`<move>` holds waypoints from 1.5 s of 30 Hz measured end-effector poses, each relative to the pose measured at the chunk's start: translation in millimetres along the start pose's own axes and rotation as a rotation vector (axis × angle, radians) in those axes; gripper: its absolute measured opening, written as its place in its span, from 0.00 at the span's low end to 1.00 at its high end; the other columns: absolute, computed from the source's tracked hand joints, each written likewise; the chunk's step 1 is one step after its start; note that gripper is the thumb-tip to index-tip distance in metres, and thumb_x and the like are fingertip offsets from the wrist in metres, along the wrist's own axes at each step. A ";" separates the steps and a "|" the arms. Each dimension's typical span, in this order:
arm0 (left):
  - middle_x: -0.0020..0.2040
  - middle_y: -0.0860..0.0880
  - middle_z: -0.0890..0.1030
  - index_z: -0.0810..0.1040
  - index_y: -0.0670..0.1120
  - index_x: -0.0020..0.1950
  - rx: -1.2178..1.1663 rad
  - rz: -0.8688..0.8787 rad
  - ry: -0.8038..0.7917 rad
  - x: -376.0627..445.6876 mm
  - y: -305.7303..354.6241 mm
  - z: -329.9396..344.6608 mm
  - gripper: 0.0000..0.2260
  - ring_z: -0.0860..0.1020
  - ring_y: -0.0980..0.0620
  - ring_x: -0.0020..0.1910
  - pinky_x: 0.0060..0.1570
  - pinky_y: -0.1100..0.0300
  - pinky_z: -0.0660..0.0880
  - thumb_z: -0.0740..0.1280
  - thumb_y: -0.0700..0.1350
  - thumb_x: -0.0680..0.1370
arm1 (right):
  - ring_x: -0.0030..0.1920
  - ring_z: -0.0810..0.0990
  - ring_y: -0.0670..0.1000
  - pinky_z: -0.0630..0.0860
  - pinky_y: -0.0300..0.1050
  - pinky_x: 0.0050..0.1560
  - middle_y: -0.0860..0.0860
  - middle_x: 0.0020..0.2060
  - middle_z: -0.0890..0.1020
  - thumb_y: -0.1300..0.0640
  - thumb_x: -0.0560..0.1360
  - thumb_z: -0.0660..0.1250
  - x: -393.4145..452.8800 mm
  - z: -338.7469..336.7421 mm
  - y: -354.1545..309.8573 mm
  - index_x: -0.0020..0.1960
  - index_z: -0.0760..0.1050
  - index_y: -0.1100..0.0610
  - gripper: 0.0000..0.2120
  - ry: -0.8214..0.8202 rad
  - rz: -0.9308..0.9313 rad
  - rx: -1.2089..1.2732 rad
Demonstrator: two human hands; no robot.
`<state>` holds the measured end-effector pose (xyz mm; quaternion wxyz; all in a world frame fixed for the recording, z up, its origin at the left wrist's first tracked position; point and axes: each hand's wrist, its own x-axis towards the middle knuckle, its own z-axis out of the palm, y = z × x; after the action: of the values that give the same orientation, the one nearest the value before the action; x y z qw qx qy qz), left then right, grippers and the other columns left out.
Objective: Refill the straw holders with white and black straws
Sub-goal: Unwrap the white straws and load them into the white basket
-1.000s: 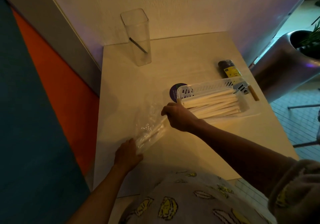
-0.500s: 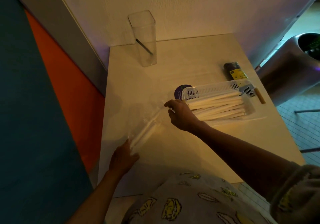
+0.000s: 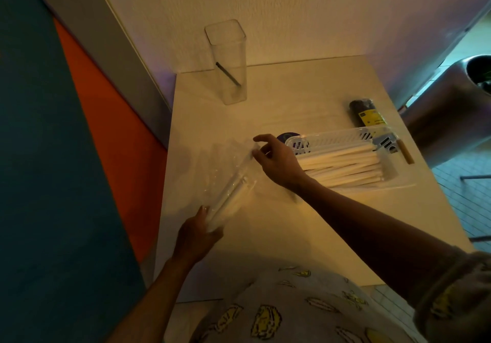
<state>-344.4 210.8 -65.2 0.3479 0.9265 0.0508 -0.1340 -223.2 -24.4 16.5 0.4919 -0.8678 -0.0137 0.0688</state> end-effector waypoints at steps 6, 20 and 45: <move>0.45 0.53 0.80 0.68 0.54 0.65 -0.094 -0.022 -0.008 5.4 5.7 -0.7 0.26 0.81 0.56 0.39 0.37 0.54 0.81 0.70 0.61 0.71 | 0.46 0.83 0.49 0.81 0.42 0.43 0.52 0.46 0.83 0.57 0.80 0.64 6.4 -13.4 -1.4 0.59 0.74 0.54 0.08 -0.046 0.099 0.315; 0.50 0.49 0.79 0.66 0.47 0.71 -0.074 0.031 -0.022 19.6 32.3 -4.4 0.28 0.78 0.58 0.40 0.34 0.71 0.72 0.72 0.51 0.74 | 0.38 0.79 0.49 0.72 0.42 0.33 0.55 0.47 0.83 0.53 0.80 0.65 10.3 -40.3 -12.3 0.63 0.74 0.54 0.12 -0.072 0.081 0.506; 0.45 0.52 0.80 0.70 0.53 0.61 -0.184 0.082 0.018 15.4 33.4 -6.3 0.21 0.81 0.53 0.38 0.34 0.62 0.80 0.73 0.55 0.73 | 0.34 0.80 0.48 0.78 0.41 0.33 0.54 0.40 0.82 0.70 0.79 0.57 10.5 -53.1 -7.8 0.46 0.78 0.60 0.13 0.181 0.230 0.386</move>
<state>-322.0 189.8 -43.9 0.4361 0.8932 0.0280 -0.1059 -205.4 -64.6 48.9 0.6367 -0.7562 0.1429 0.0476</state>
